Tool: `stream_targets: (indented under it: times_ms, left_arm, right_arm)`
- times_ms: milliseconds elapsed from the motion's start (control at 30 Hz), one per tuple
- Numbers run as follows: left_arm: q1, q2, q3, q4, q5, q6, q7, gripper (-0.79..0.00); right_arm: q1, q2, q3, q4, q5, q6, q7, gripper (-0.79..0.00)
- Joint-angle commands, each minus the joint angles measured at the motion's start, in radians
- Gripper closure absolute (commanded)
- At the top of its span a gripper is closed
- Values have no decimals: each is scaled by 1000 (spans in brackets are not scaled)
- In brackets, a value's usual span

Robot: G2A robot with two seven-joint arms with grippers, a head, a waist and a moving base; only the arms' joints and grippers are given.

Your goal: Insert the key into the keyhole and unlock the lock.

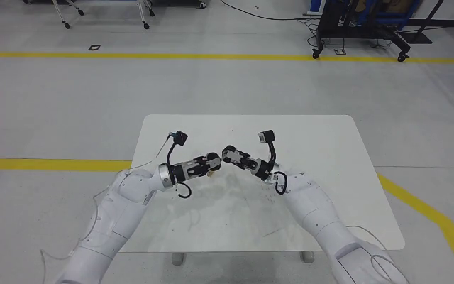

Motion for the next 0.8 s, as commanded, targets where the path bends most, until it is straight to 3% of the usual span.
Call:
stream_targets:
  times_ms: [0, 167, 333, 500, 767]
  left_arm:
    - [-2, 1, 4, 0, 1, -6, -14, 0]
    - [-15, 5, 13, 5, 2, -19, -74, 0]
    - [-29, 7, 26, 5, 10, -33, -117, 0]
    - [-42, 8, 46, 5, 29, -46, -151, 0]
    - [-53, 13, 59, 12, 31, -69, -182, 0]
  right_arm:
    - [-2, 0, 0, -4, -2, 2, -3, -785]
    - [-29, 66, 107, -94, -226, 0, 0, -785]
    - [-112, 136, 192, -284, -418, 45, 41, -785]
    - [-172, 164, 211, -449, -454, 155, 125, -360]
    - [-144, 169, 144, -459, -441, 187, 178, -348]
